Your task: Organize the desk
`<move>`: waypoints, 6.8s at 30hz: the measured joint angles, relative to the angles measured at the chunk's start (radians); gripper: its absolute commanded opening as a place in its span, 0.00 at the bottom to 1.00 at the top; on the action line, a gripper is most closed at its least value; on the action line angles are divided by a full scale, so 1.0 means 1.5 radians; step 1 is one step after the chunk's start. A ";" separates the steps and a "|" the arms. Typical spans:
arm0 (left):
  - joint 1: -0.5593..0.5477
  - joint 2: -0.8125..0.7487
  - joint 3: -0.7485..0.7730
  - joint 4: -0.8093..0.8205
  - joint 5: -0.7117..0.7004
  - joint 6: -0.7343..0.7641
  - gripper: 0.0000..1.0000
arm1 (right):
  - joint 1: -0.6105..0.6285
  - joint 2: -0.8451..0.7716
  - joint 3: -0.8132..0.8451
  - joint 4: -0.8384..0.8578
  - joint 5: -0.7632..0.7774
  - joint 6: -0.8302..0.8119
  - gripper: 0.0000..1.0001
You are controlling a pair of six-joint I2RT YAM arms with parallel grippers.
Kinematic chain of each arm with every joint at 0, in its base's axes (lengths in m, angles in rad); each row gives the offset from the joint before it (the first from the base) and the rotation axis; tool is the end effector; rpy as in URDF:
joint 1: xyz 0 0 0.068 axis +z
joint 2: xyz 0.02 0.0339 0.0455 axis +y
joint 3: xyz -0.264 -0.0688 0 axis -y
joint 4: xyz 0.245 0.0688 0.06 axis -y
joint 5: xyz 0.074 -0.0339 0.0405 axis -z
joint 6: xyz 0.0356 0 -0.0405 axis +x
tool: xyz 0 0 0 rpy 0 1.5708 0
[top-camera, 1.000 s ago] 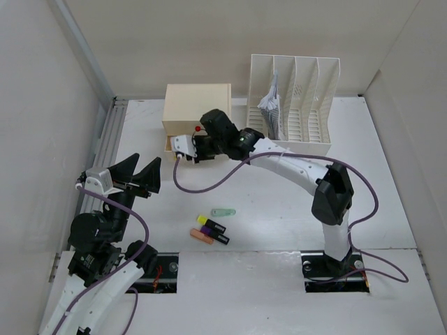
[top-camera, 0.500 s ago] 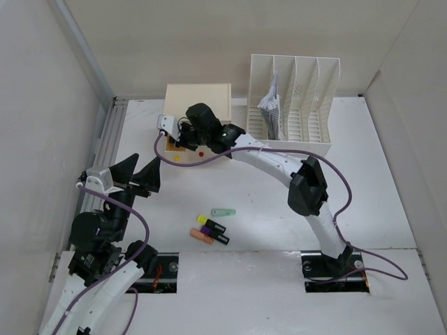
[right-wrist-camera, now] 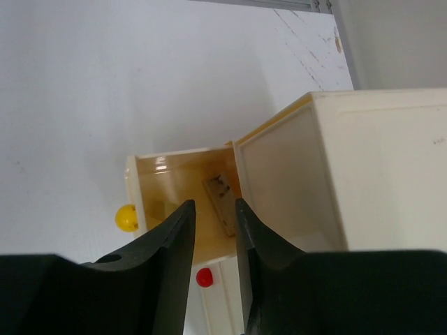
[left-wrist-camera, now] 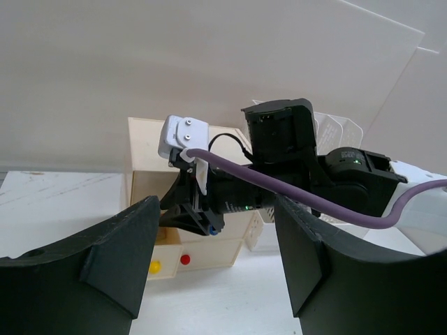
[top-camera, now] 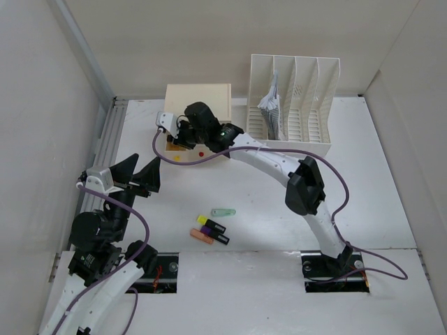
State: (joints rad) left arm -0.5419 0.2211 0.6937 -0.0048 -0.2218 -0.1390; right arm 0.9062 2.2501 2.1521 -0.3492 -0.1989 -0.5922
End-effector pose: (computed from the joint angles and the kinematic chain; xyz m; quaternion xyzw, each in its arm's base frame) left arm 0.0471 -0.0192 0.3854 0.0118 0.5291 -0.2280 0.8173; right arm 0.3236 0.4245 0.3075 -0.6123 0.5806 0.1659 0.5104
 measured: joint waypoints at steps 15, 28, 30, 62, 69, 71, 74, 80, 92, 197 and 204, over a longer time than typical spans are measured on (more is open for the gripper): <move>0.000 0.000 0.000 0.000 0.000 0.000 0.64 | -0.001 -0.001 0.016 -0.112 -0.241 -0.053 0.00; 0.000 0.000 0.000 -0.005 0.000 0.000 0.64 | 0.017 -0.006 -0.084 -0.040 0.009 0.023 0.00; 0.000 0.000 0.000 -0.005 0.000 0.000 0.64 | 0.026 -0.002 -0.090 -0.013 0.089 0.041 0.00; 0.000 -0.092 -0.050 0.052 -0.045 -0.089 0.76 | 0.041 -0.204 -0.292 -0.045 0.059 -0.037 0.18; 0.000 0.046 -0.070 0.055 -0.131 -0.285 0.00 | -0.007 -0.392 -0.451 0.015 0.176 0.021 0.00; 0.000 0.121 -0.092 0.075 -0.120 -0.331 0.00 | -0.059 -0.434 -0.464 0.023 0.176 0.041 0.00; 0.000 0.233 -0.136 0.132 -0.078 -0.373 0.00 | -0.160 -0.492 -0.468 0.047 0.146 0.082 0.00; 0.002 0.442 -0.162 0.251 0.023 -0.407 0.20 | -0.314 -0.589 -0.485 0.082 0.016 0.169 0.00; 0.064 0.702 -0.175 0.528 0.166 -0.483 0.54 | -0.360 -0.607 -0.517 0.089 -0.150 0.237 0.00; -0.114 0.117 0.013 0.003 -0.063 0.054 0.87 | 0.077 -0.214 -0.518 -0.214 -0.151 -0.178 0.47; -0.114 0.111 0.013 0.005 -0.067 0.059 0.87 | 0.079 -0.210 -0.519 -0.185 -0.089 -0.140 0.49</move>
State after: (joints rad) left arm -0.7128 0.3878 0.7128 0.0025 -0.3225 -0.0509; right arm 1.0245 1.9350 1.3743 -0.6262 -0.3328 -0.8024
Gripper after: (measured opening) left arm 0.863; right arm 0.486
